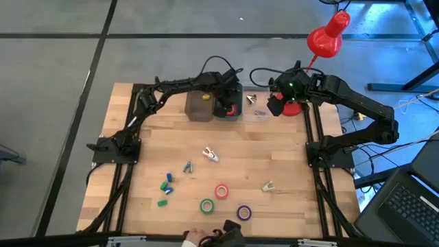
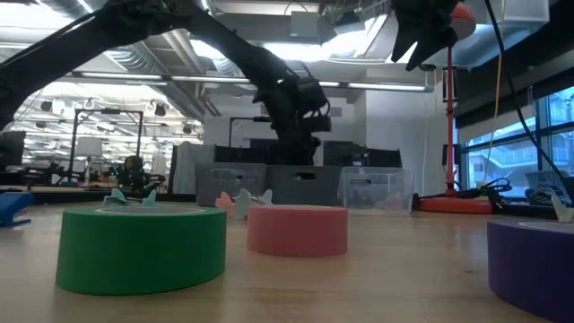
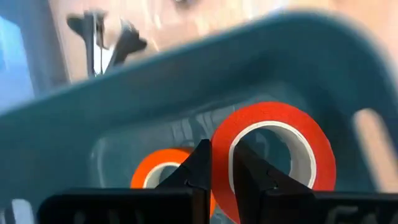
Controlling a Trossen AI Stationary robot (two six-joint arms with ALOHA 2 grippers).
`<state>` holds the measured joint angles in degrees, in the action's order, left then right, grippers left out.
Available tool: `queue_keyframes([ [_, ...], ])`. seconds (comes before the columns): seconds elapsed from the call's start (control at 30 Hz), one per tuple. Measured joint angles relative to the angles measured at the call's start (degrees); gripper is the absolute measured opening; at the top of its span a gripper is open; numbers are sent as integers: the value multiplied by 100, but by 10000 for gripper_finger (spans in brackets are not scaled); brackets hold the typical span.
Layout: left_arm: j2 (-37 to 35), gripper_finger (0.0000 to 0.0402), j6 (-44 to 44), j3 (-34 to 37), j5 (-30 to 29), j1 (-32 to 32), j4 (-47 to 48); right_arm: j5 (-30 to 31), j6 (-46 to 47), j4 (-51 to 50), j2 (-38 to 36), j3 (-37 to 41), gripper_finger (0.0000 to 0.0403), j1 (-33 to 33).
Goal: Pick and place Stapler, Stapler remover, tape
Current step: Put the red tape into the green bin
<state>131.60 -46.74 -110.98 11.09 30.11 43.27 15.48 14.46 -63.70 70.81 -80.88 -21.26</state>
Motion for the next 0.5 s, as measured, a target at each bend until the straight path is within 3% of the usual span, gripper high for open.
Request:
queue_keyframes([
  [0.3, 165, 37, 97, 2, -215, -22, -169, -1, 7, -6, 0, 0, 323, 0],
  [0.5, 152, 144, 130, 2, -249, -65, -283, -1, 7, -65, 0, 0, 323, 0],
])
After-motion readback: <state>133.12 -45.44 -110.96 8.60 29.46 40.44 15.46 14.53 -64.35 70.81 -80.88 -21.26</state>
